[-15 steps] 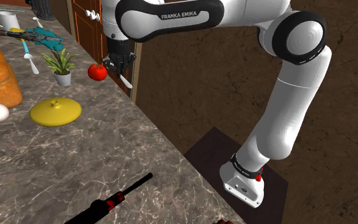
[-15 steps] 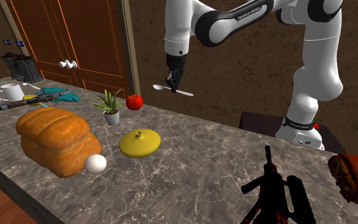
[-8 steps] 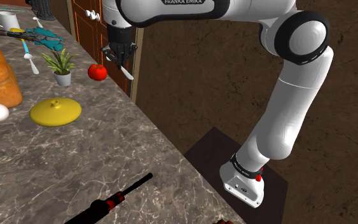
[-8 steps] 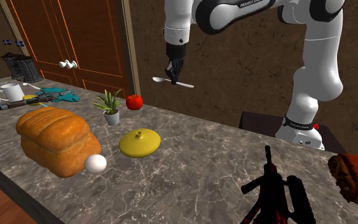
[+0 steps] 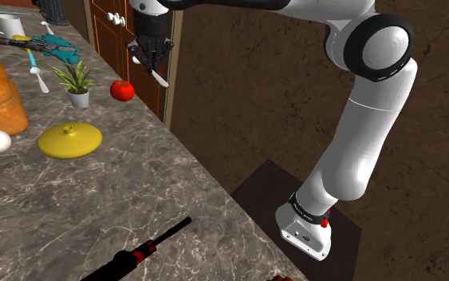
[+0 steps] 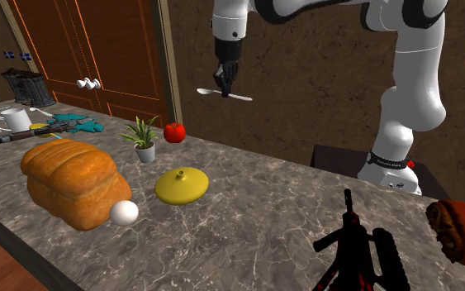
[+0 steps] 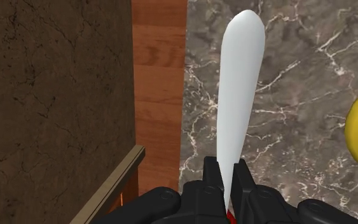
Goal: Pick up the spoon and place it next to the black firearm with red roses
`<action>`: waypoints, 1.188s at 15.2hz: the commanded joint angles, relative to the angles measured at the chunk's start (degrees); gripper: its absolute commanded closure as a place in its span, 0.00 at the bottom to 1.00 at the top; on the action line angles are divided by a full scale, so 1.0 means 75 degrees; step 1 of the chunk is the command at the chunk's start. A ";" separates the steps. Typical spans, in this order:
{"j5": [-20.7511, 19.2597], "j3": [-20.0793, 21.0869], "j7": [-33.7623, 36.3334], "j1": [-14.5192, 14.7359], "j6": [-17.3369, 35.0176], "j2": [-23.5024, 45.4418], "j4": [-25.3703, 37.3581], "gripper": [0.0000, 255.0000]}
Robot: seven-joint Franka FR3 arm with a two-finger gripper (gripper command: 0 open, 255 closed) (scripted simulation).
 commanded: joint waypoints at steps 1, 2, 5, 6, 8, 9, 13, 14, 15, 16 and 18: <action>-0.0006 0.0005 -0.0027 0.0021 -0.0176 0.0033 0.0204 1.00; 0.0053 0.0057 0.0090 0.0058 -0.0126 -0.0172 -0.0064 1.00; 0.0231 0.0220 0.0438 0.0190 -0.0018 -0.0737 -0.0776 1.00; 0.0291 0.0277 0.0555 0.0241 0.0005 -0.0910 -0.0985 1.00; 0.0411 0.0395 0.0791 0.0351 0.0035 -0.1237 -0.1366 1.00; 0.0471 0.0456 0.0911 0.0411 0.0043 -0.1390 -0.1539 1.00; 0.0711 0.0717 0.1406 0.0672 0.0029 -0.1936 -0.2121 1.00; 0.0771 0.0787 0.1535 0.0742 0.0016 -0.2056 -0.2241 1.00; 0.0829 0.0860 0.1666 0.0813 0.0000 -0.2169 -0.2351 1.00; 0.0888 0.0934 0.1799 0.0886 -0.0020 -0.2275 -0.2451 1.00; 0.1001 0.1089 0.2073 0.1035 -0.0068 -0.2466 -0.2622 1.00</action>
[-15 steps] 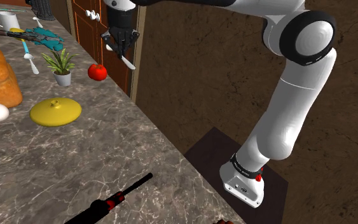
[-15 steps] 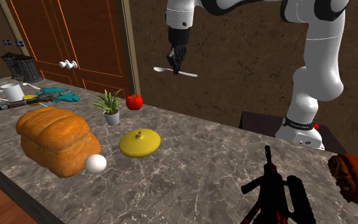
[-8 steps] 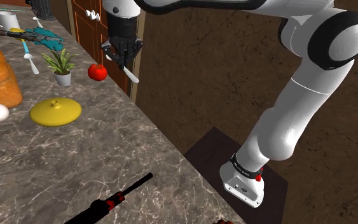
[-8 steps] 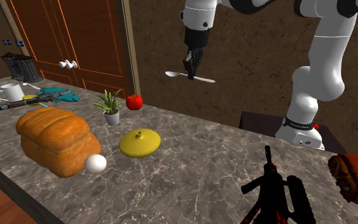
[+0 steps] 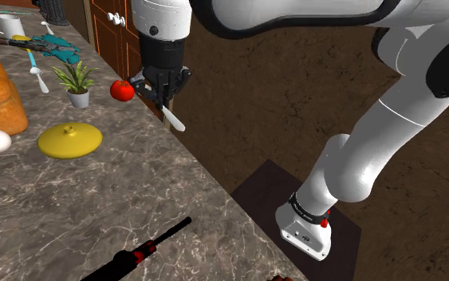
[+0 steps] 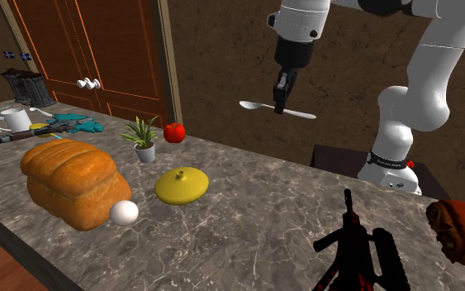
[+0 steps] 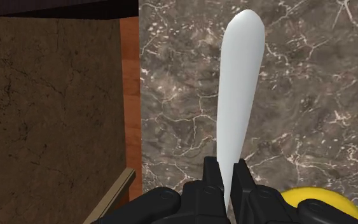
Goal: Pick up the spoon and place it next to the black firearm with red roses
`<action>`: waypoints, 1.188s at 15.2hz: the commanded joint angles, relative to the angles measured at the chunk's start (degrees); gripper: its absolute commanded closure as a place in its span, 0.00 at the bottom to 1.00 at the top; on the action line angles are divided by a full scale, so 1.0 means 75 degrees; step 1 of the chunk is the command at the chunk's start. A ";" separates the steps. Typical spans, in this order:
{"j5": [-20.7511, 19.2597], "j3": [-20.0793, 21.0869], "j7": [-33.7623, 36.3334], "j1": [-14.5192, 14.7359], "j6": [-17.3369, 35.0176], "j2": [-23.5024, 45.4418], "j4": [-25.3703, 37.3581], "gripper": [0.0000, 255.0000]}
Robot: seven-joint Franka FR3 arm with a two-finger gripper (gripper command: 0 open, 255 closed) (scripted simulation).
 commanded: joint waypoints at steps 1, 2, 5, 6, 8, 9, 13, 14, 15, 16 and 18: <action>0.0092 0.0159 0.0279 0.0146 -0.0096 -0.0136 -0.0075 1.00; 0.0146 0.0244 0.0423 0.0221 -0.0127 -0.0213 -0.0137 1.00; 0.0296 0.0511 0.0873 0.0452 -0.0231 -0.0398 -0.0269 1.00; 0.0342 0.0605 0.1030 0.0530 -0.0269 -0.0444 -0.0294 1.00; 0.0424 0.0801 0.1355 0.0686 -0.0350 -0.0509 -0.0319 1.00; 0.0460 0.0903 0.1523 0.0764 -0.0393 -0.0528 -0.0317 1.00; 0.0563 0.1342 0.2238 0.1071 -0.0574 -0.0510 -0.0223 1.00; 0.0576 0.1459 0.2428 0.1149 -0.0622 -0.0480 -0.0178 1.00; 0.0581 0.1578 0.2623 0.1227 -0.0671 -0.0439 -0.0123 1.00; 0.0580 0.1700 0.2824 0.1306 -0.0721 -0.0386 -0.0059 1.00; 0.0554 0.1955 0.3243 0.1463 -0.0825 -0.0244 0.0096 1.00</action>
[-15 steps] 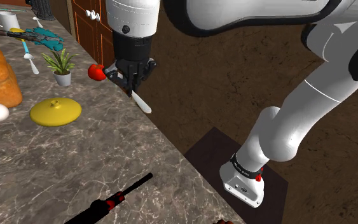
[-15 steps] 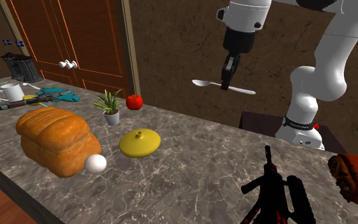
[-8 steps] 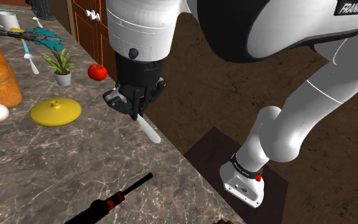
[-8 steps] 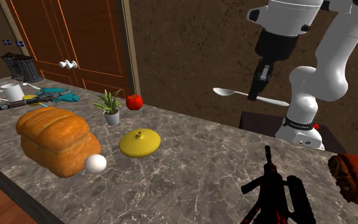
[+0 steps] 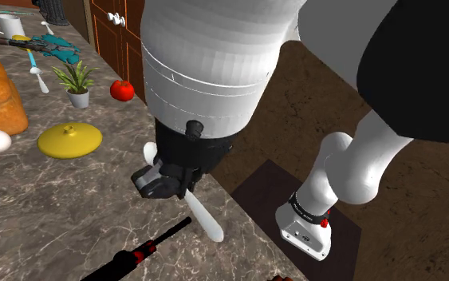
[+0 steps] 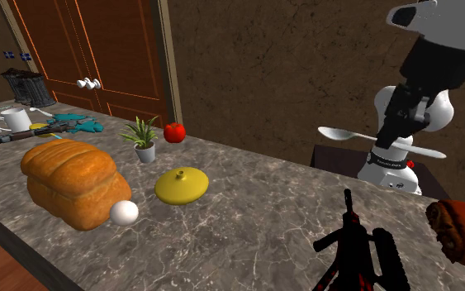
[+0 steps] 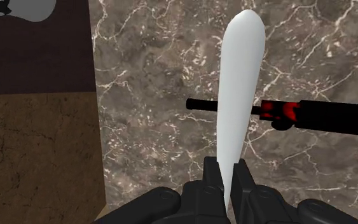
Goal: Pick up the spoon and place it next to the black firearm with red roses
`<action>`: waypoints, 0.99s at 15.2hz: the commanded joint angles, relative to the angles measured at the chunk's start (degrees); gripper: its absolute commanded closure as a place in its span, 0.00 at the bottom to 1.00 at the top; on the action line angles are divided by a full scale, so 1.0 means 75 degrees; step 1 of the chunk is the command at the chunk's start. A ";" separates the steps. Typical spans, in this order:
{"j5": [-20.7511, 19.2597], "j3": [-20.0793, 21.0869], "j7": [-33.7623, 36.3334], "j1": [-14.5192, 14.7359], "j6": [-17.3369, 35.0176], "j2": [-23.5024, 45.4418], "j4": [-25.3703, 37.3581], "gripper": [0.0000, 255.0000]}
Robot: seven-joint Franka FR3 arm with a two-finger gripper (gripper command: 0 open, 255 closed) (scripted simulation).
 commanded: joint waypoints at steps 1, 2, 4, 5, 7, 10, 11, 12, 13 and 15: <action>-0.0052 0.0281 0.0472 0.0168 -0.0112 0.0189 0.0188 1.00; -0.0089 0.0418 0.0697 0.0248 -0.0168 0.0293 0.0289 1.00; -0.0200 0.0687 0.1170 0.0434 -0.0288 0.0547 0.0519 1.00; -0.0275 0.0826 0.1418 0.0532 -0.0352 0.0698 0.0650 1.00; -0.0467 0.1093 0.1936 0.0765 -0.0494 0.1051 0.0942 1.00; -0.0861 0.1436 0.2759 0.1235 -0.0749 0.1702 0.1467 1.00; -0.1018 0.1530 0.3038 0.1428 -0.0848 0.1947 0.1666 1.00; -0.1181 0.1600 0.3315 0.1650 -0.0953 0.2202 0.1879 1.00; -0.1351 0.1654 0.3587 0.1893 -0.1066 0.2464 0.2105 1.00; -0.1698 0.1712 0.4107 0.2438 -0.1312 0.3001 0.2601 1.00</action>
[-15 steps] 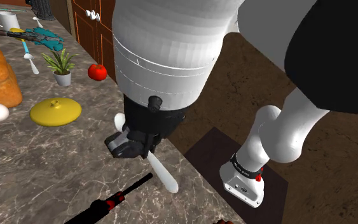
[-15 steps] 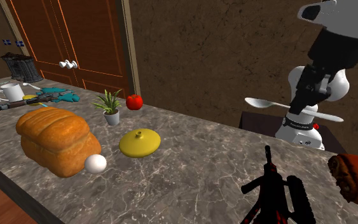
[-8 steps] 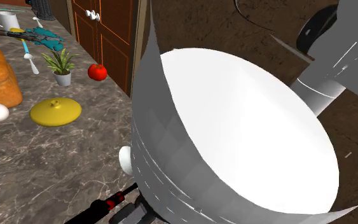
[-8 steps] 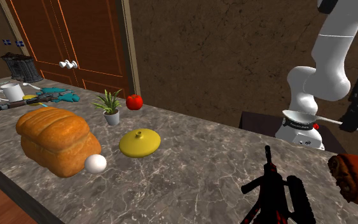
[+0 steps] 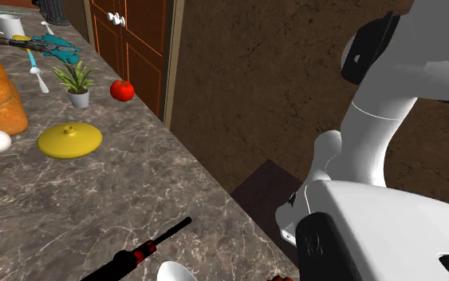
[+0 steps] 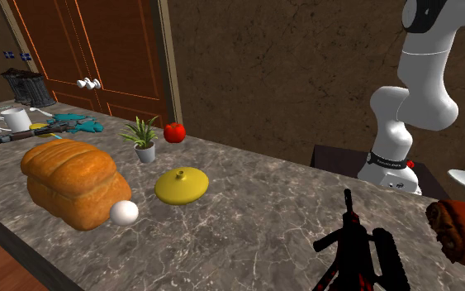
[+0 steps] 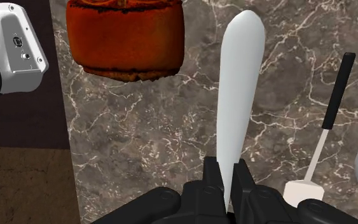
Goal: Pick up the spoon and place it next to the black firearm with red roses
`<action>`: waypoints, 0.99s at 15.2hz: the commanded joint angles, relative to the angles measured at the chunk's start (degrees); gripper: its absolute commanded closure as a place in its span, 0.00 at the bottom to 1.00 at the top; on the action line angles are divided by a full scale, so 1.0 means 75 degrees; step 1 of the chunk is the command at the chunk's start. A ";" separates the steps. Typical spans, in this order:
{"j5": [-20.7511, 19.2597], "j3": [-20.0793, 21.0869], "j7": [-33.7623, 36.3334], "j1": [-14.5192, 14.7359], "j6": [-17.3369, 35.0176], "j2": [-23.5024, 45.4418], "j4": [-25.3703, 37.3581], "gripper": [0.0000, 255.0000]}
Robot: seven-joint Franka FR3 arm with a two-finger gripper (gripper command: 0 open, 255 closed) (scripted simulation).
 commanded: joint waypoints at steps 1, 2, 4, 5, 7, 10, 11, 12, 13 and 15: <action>-0.0327 0.0038 0.0517 0.0551 -0.0216 0.0507 0.0455 1.00; -0.0304 0.0023 0.0518 0.0526 -0.0102 0.0480 0.0325 1.00; -0.0277 0.0020 0.0530 0.0463 0.0120 0.0443 0.0075 1.00; -0.0268 0.0019 0.0538 0.0433 0.0228 0.0429 -0.0044 1.00; -0.0257 0.0017 0.0557 0.0382 0.0440 0.0410 -0.0274 1.00; -0.0258 0.0009 0.0593 0.0321 0.0749 0.0400 -0.0598 1.00; -0.0262 0.0004 0.0607 0.0305 0.0850 0.0402 -0.0701 1.00; -0.0269 0.0000 0.0622 0.0291 0.0949 0.0406 -0.0801 1.00; -0.0277 -0.0005 0.0638 0.0279 0.1048 0.0413 -0.0898 1.00; -0.0301 -0.0018 0.0674 0.0259 0.1241 0.0434 -0.1086 1.00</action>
